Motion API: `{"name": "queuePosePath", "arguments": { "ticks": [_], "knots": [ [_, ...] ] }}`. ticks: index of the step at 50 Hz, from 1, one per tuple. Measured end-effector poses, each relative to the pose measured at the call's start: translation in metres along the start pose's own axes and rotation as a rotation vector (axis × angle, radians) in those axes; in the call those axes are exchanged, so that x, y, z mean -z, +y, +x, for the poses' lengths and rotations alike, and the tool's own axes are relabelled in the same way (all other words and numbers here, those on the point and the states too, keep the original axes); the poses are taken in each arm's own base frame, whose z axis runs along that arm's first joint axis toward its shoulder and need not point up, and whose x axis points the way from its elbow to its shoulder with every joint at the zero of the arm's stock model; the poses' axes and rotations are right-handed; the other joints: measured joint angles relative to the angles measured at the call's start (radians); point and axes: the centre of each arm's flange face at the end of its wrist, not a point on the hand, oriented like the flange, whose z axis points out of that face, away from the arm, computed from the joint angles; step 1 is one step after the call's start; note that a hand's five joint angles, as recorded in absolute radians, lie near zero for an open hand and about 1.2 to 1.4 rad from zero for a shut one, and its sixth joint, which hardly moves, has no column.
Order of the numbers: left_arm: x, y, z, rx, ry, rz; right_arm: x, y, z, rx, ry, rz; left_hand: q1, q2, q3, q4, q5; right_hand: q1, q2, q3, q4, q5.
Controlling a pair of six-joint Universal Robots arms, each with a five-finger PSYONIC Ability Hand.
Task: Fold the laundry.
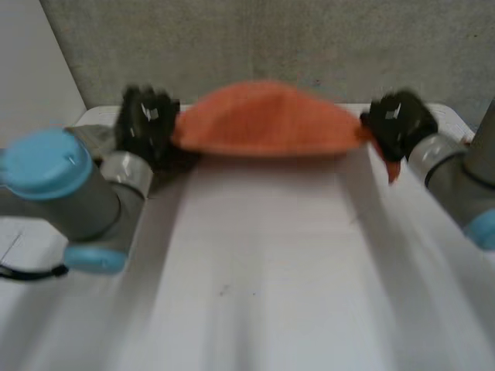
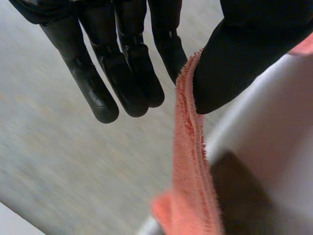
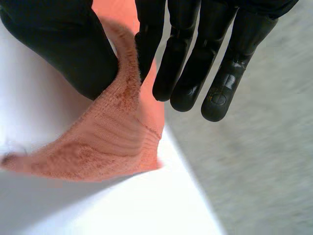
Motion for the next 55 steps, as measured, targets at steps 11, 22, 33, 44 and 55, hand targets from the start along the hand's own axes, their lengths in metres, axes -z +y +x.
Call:
{"name": "queuePosePath", "arguments": {
  "ticks": [11, 22, 33, 44, 55],
  "knots": [
    [0.040, 0.062, 0.040, -0.048, 0.155, -0.223, 0.030, 0.060, -0.051, -0.053, -0.170, -0.195, -0.191, -0.206, -0.200, -0.208, -0.159, 0.000, 0.000, 0.000, 0.000, 0.000],
    [0.043, 0.048, 0.013, -0.044, 0.113, -0.217, 0.042, 0.082, -0.025, -0.097, -0.131, -0.223, -0.802, -0.870, -0.862, -0.877, -0.830, 0.000, 0.000, 0.000, 0.000, 0.000],
    [0.052, 0.071, -0.017, 0.208, 0.184, -0.347, 0.038, 0.090, -0.008, -0.115, -0.083, -0.230, -0.802, -0.870, -0.862, -0.877, -0.831, 0.000, 0.000, 0.000, 0.000, 0.000],
    [0.057, 0.085, -0.017, 0.411, 0.231, -0.449, 0.039, 0.090, -0.010, -0.112, -0.086, -0.226, -0.796, -0.831, -0.824, -0.832, -0.772, 0.000, 0.000, 0.000, 0.000, 0.000],
    [0.048, 0.071, 0.018, 0.390, 0.285, -0.348, 0.040, 0.092, -0.013, -0.114, -0.091, -0.231, -0.737, -0.782, -0.775, -0.782, -0.722, 0.000, 0.000, 0.000, 0.000, 0.000]
  ]
}}
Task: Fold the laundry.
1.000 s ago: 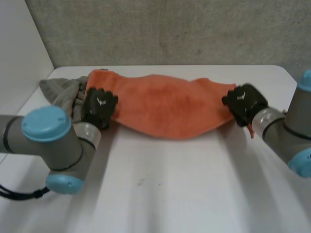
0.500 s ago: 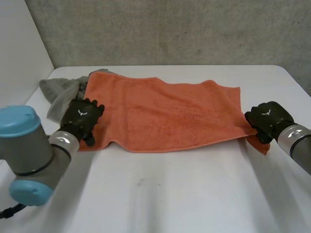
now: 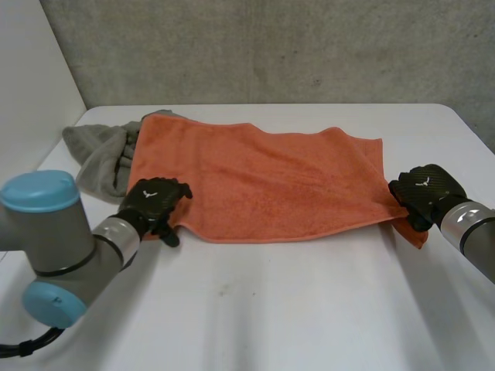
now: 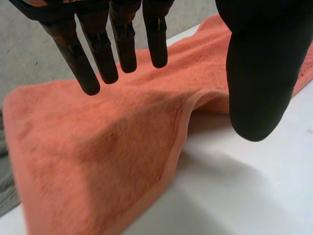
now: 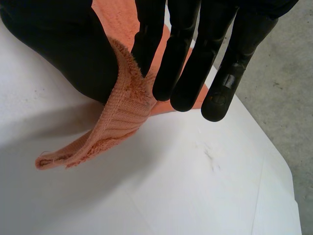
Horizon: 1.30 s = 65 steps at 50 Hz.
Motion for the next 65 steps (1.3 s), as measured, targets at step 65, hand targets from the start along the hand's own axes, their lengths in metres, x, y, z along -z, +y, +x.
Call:
{"name": "queuePosePath", "arguments": {
  "ticks": [65],
  "knots": [
    [-0.012, 0.014, -0.019, -0.177, -0.253, -0.073, 0.009, -0.006, 0.006, 0.016, 0.010, -0.018, 0.729, 0.777, 0.768, 0.777, 0.731, 0.000, 0.000, 0.000, 0.000, 0.000]
  ]
}}
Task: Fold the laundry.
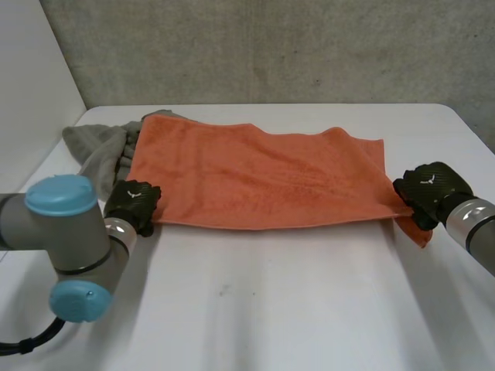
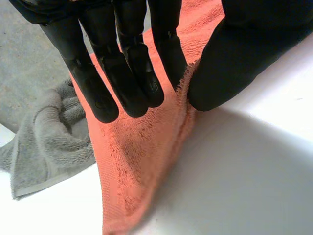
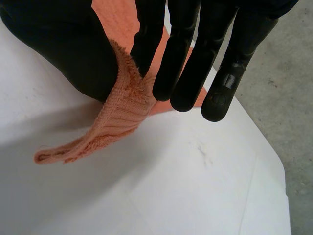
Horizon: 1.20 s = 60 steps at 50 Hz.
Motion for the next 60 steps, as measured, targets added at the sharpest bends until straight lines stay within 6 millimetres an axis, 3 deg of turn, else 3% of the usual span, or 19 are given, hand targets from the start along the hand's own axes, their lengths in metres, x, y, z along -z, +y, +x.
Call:
{"name": "queuePosePath", "arguments": {
  "ticks": [5, 8, 9, 14, 17, 22, 27, 33, 36, 37, 38, 43, 49, 54, 55, 56, 57, 59, 60],
  "knots": [
    [0.025, -0.010, -0.012, -0.070, 0.007, -0.045, 0.018, -0.014, 0.006, 0.032, -0.030, -0.025, 0.000, 0.000, 0.000, 0.000, 0.000, 0.000, 0.000, 0.000, 0.000, 0.000],
    [0.061, -0.013, -0.020, -0.222, 0.047, -0.135, 0.040, -0.024, 0.015, 0.076, -0.066, -0.078, 0.000, 0.001, 0.000, 0.000, 0.000, 0.000, 0.000, 0.000, 0.000, 0.000],
    [0.061, -0.013, -0.020, -0.222, 0.047, -0.135, 0.040, -0.024, 0.015, 0.076, -0.066, -0.078, 0.000, 0.001, 0.000, 0.000, 0.000, 0.000, 0.000, 0.000, 0.000, 0.000],
    [0.130, -0.006, -0.017, -0.482, 0.205, -0.303, 0.080, -0.022, 0.018, 0.181, -0.200, -0.241, 0.000, 0.001, 0.000, 0.000, 0.000, 0.000, 0.000, 0.000, 0.000, 0.000],
    [0.159, -0.003, -0.013, -0.560, 0.274, -0.337, 0.098, -0.017, 0.018, 0.232, -0.288, -0.322, 0.000, 0.002, 0.003, 0.000, 0.000, 0.000, 0.000, 0.000, 0.000, 0.000],
    [0.174, -0.006, -0.007, -0.614, 0.294, -0.298, 0.106, -0.009, 0.023, 0.267, -0.335, -0.372, 0.000, 0.002, 0.003, 0.000, 0.000, 0.000, 0.000, 0.000, 0.000, 0.001],
    [0.145, -0.018, -0.004, -0.609, 0.220, -0.181, 0.094, -0.002, 0.028, 0.261, -0.293, -0.361, 0.000, 0.002, 0.003, 0.000, 0.000, 0.000, 0.000, 0.000, 0.000, 0.001],
    [0.072, -0.032, 0.003, -0.587, 0.101, -0.032, 0.040, 0.003, 0.021, 0.267, -0.163, -0.267, 0.000, 0.002, 0.003, 0.001, 0.000, 0.002, 0.000, 0.000, 0.000, 0.003],
    [0.047, -0.034, 0.006, -0.583, 0.068, 0.011, 0.026, 0.001, 0.019, 0.281, -0.122, -0.245, 0.000, 0.002, 0.003, 0.001, 0.000, 0.002, 0.000, 0.000, 0.000, 0.003],
    [0.039, -0.034, 0.007, -0.582, 0.058, 0.024, 0.015, 0.000, 0.018, 0.295, -0.089, -0.230, 0.000, 0.002, 0.003, 0.001, 0.000, 0.002, 0.000, 0.000, 0.000, 0.004],
    [0.017, -0.036, 0.010, -0.580, 0.029, 0.060, -0.002, -0.002, 0.017, 0.317, -0.035, -0.207, 0.000, 0.002, 0.003, 0.001, 0.000, 0.002, 0.000, 0.000, 0.000, 0.004],
    [-0.028, -0.038, 0.016, -0.575, -0.035, 0.143, -0.041, -0.007, 0.018, 0.359, 0.080, -0.150, 0.000, 0.002, 0.003, 0.004, 0.000, 0.002, 0.000, 0.000, 0.000, 0.004],
    [-0.066, -0.041, 0.022, -0.564, -0.106, 0.235, -0.082, -0.010, 0.020, 0.393, 0.181, -0.062, 0.000, 0.002, 0.003, 0.004, 0.000, 0.002, 0.000, 0.000, 0.000, 0.004],
    [-0.083, -0.043, 0.025, -0.555, -0.149, 0.286, -0.107, -0.009, 0.020, 0.409, 0.232, -0.011, 0.000, 0.002, 0.004, 0.004, 0.000, 0.002, 0.000, 0.000, 0.000, 0.004],
    [-0.088, -0.043, 0.026, -0.552, -0.160, 0.300, -0.114, -0.008, 0.020, 0.413, 0.244, 0.001, 0.000, 0.002, 0.004, 0.004, 0.000, -0.035, -0.049, -0.051, -0.044, -0.035],
    [-0.090, -0.042, 0.027, -0.551, -0.164, 0.305, -0.119, -0.007, 0.019, 0.416, 0.251, 0.007, -0.202, -0.214, -0.209, -0.198, -0.180, -0.187, -0.190, -0.191, -0.195, -0.177],
    [-0.090, -0.042, 0.027, -0.551, -0.164, 0.307, -0.121, -0.006, 0.019, 0.417, 0.253, 0.009, -0.219, -0.230, -0.224, -0.215, -0.194, -0.205, -0.230, -0.211, -0.215, -0.195],
    [-0.094, -0.040, 0.030, -0.550, -0.167, 0.317, -0.130, -0.003, 0.017, 0.420, 0.261, 0.015, -0.553, -0.549, -0.535, -0.532, -0.497, -0.538, -0.624, -0.621, -0.606, -0.584],
    [-0.094, -0.039, 0.032, -0.549, -0.164, 0.320, -0.132, -0.002, 0.016, 0.419, 0.263, 0.015, -0.553, -0.549, -0.535, -0.532, -0.497, -0.688, -0.808, -0.805, -0.792, -0.770]
  ]
}}
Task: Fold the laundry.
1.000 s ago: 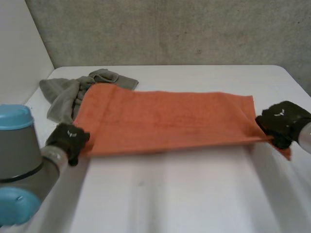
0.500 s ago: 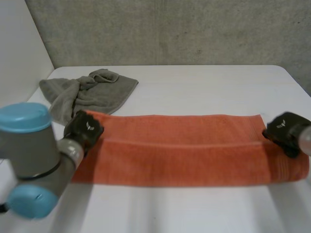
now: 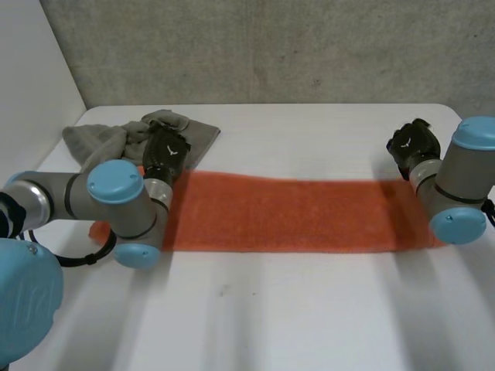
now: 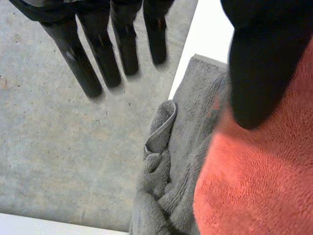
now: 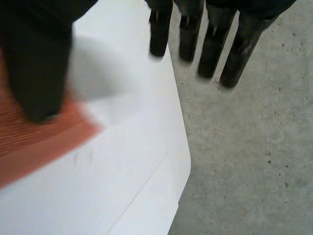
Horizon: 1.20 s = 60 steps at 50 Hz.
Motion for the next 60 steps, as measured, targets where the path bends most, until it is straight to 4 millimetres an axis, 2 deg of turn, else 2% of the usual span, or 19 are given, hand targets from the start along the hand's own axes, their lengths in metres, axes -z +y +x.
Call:
{"name": "queuePosePath", "arguments": {
  "ticks": [1, 2, 3, 4, 11, 13, 16, 21, 25, 26, 32, 39, 42, 44, 45, 46, 47, 52, 60],
  "knots": [
    [0.001, -0.001, 0.001, 0.001, 0.002, 0.003, 0.000, 0.000, 0.000, -0.001, 0.001, -0.001, -0.267, -0.257, -0.257, -0.282, -0.274, 0.000, 0.000, 0.000, 0.000, 0.000],
    [0.003, -0.004, 0.004, 0.002, 0.007, 0.012, -0.001, -0.001, 0.000, -0.008, 0.006, -0.004, -0.343, -0.340, -0.328, -0.353, -0.340, -0.092, -0.130, -0.134, -0.150, -0.144],
    [0.003, -0.004, 0.004, 0.002, 0.007, 0.012, -0.001, -0.001, 0.000, -0.008, 0.006, -0.004, -0.343, -0.340, -0.328, -0.353, -0.340, -0.092, -0.130, -0.134, -0.150, -0.144],
    [0.006, -0.009, 0.007, 0.006, 0.013, 0.026, 0.001, -0.003, 0.005, -0.026, 0.018, -0.011, -0.399, -0.421, -0.424, -0.444, -0.429, -0.099, -0.148, -0.161, -0.166, -0.160],
    [0.029, -0.033, -0.007, 0.023, 0.006, 0.065, 0.039, -0.026, 0.061, -0.215, 0.099, 0.015, -0.399, -0.443, -0.444, -0.463, -0.440, -0.099, -0.148, -0.161, -0.166, -0.160],
    [0.038, -0.037, -0.015, 0.030, 0.005, 0.063, 0.053, -0.028, 0.073, -0.278, 0.099, 0.026, -0.399, -0.444, -0.444, -0.463, -0.440, -0.099, -0.148, -0.161, -0.166, -0.160],
    [0.052, -0.043, -0.029, 0.063, 0.004, 0.061, 0.073, -0.023, 0.081, -0.357, 0.055, 0.021, -0.399, -0.443, -0.444, -0.463, -0.440, -0.099, -0.148, -0.161, -0.166, -0.160],
    [0.080, -0.050, -0.048, 0.195, 0.015, 0.057, 0.101, -0.002, 0.072, -0.464, -0.106, -0.043, -0.399, -0.443, -0.444, -0.463, -0.440, -0.100, -0.148, -0.161, -0.166, -0.160],
    [0.100, -0.053, -0.057, 0.364, 0.030, 0.051, 0.119, 0.017, 0.054, -0.541, -0.247, -0.112, -0.399, -0.443, -0.444, -0.463, -0.440, -0.083, -0.112, -0.121, -0.146, -0.135],
    [0.106, -0.054, -0.059, 0.419, 0.035, 0.048, 0.123, 0.023, 0.048, -0.558, -0.276, -0.125, -0.399, -0.443, -0.444, -0.463, -0.440, -0.026, -0.043, -0.049, -0.077, -0.076],
    [0.119, -0.050, -0.057, 0.585, 0.060, 0.019, 0.124, 0.043, 0.030, -0.588, -0.307, -0.136, -0.399, -0.443, -0.444, -0.463, -0.440, 0.096, 0.092, 0.089, 0.066, 0.045],
    [0.118, -0.045, -0.055, 0.608, 0.063, -0.001, 0.111, 0.058, 0.015, -0.571, -0.272, -0.122, -0.399, -0.443, -0.444, -0.463, -0.440, 0.171, 0.186, 0.177, 0.153, 0.129],
    [0.117, -0.043, -0.055, 0.603, 0.061, -0.005, 0.106, 0.063, 0.010, -0.562, -0.263, -0.122, -0.399, -0.443, -0.444, -0.463, -0.440, 0.288, 0.325, 0.305, 0.279, 0.252],
    [0.117, -0.042, -0.055, 0.600, 0.061, -0.007, 0.104, 0.066, 0.008, -0.560, -0.262, -0.126, -0.399, -0.443, -0.444, -0.463, -0.440, 0.588, 0.657, 0.642, 0.618, 0.579],
    [0.117, -0.042, -0.055, 0.599, 0.061, -0.007, 0.102, 0.067, 0.007, -0.559, -0.260, -0.127, -0.399, -0.443, -0.444, -0.463, -0.440, 0.588, 0.657, 0.642, 0.618, 0.579],
    [0.117, -0.042, -0.055, 0.598, 0.061, -0.007, 0.101, 0.069, 0.007, -0.559, -0.257, -0.130, -0.399, -0.443, -0.444, -0.463, -0.440, 0.668, 0.794, 0.779, 0.757, 0.721],
    [0.117, -0.042, -0.055, 0.596, 0.061, -0.008, 0.100, 0.071, 0.008, -0.559, -0.253, -0.134, -0.399, -0.443, -0.444, -0.463, -0.440, 0.670, 0.809, 0.803, 0.782, 0.745],
    [0.117, -0.042, -0.055, 0.596, 0.062, -0.009, 0.097, 0.079, 0.013, -0.561, -0.233, -0.148, -0.399, -0.443, -0.444, -0.463, -0.440, 0.670, 0.809, 0.806, 0.788, 0.749],
    [0.117, -0.041, -0.055, 0.597, 0.060, -0.011, 0.095, 0.101, 0.036, -0.515, -0.165, -0.182, -0.399, -0.443, -0.444, -0.463, -0.440, 0.670, 0.809, 0.806, 0.789, 0.749]
  ]
}}
